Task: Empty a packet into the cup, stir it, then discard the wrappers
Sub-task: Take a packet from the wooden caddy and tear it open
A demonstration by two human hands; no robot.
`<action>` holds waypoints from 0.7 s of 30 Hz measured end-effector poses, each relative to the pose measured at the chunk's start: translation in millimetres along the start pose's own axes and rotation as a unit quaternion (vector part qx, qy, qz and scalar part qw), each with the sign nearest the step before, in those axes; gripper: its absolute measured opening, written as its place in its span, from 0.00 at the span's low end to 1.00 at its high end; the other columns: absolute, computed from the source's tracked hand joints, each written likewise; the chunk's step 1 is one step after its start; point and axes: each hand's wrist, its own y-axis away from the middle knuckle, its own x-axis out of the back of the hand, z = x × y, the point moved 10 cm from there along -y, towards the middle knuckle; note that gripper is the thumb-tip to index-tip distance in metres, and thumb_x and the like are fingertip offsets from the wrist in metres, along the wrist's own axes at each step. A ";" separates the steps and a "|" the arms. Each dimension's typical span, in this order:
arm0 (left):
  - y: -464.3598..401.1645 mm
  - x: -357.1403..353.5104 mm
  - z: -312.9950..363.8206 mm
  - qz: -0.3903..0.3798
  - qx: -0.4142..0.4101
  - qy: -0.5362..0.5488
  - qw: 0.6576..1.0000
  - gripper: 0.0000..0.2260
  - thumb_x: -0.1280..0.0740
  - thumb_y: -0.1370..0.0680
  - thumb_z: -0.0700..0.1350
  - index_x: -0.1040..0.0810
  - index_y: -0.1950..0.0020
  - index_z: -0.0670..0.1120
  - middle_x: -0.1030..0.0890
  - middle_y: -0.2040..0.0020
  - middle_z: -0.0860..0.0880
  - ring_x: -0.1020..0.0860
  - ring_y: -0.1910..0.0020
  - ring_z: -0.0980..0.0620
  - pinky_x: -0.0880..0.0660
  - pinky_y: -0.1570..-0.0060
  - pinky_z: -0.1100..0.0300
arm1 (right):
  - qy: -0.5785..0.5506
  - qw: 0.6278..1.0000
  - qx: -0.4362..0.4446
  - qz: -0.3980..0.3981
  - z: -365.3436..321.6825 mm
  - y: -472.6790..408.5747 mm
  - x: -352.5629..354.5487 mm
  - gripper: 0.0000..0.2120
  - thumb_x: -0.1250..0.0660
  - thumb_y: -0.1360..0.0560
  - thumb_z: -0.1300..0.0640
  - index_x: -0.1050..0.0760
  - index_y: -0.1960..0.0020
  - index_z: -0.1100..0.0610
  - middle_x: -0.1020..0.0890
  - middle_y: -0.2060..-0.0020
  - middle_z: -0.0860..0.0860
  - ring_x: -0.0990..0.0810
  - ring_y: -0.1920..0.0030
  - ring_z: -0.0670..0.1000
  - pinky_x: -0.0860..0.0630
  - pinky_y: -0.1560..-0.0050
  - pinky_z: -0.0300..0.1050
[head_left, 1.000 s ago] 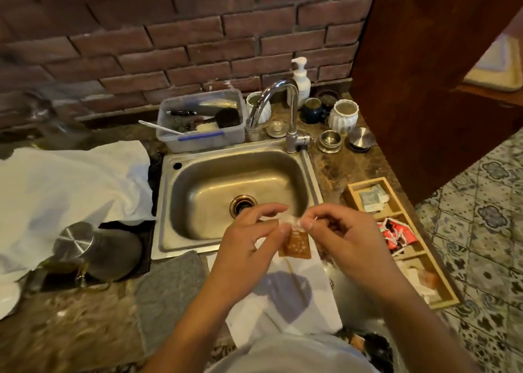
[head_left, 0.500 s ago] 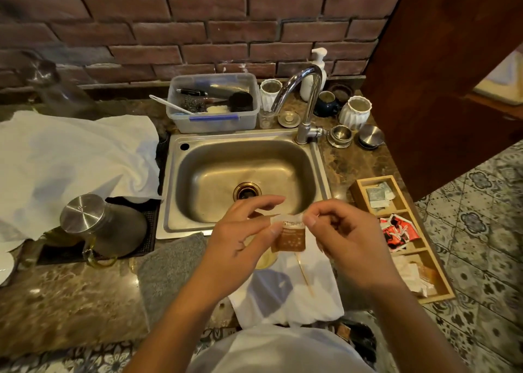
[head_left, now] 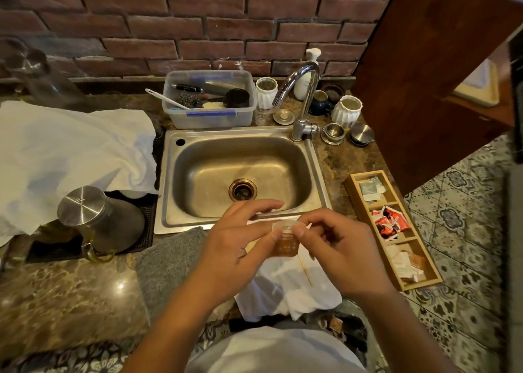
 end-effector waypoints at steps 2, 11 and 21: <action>2.7 0.8 2.4 -0.003 -0.006 -0.002 1.000 0.13 0.37 0.17 0.47 0.13 0.42 0.48 0.20 0.34 0.53 0.24 0.35 0.52 0.26 0.40 0.55 | 0.009 1.000 0.006 0.013 -1.6 1.5 -3.1 0.03 0.29 0.21 0.54 0.19 0.51 0.46 0.17 0.65 0.45 0.18 0.64 0.49 0.20 0.65 0.44; 7.9 11.3 -4.6 0.041 0.001 0.003 0.999 0.11 0.35 0.17 0.47 0.13 0.44 0.48 0.18 0.38 0.55 0.23 0.37 0.53 0.27 0.39 0.58 | -0.014 0.999 0.015 -0.036 -8.1 -0.2 -15.5 0.02 0.29 0.21 0.51 0.19 0.52 0.49 0.17 0.64 0.48 0.18 0.64 0.50 0.22 0.66 0.43; 17.1 0.5 -41.1 0.064 0.142 0.196 0.968 0.09 0.31 0.22 0.54 0.14 0.55 0.51 0.16 0.52 0.55 0.17 0.50 0.52 0.23 0.49 0.61 | -0.013 0.990 -0.001 -0.142 -11.1 0.5 -40.9 0.08 0.31 0.24 0.44 0.20 0.54 0.48 0.19 0.66 0.52 0.21 0.66 0.54 0.22 0.64 0.57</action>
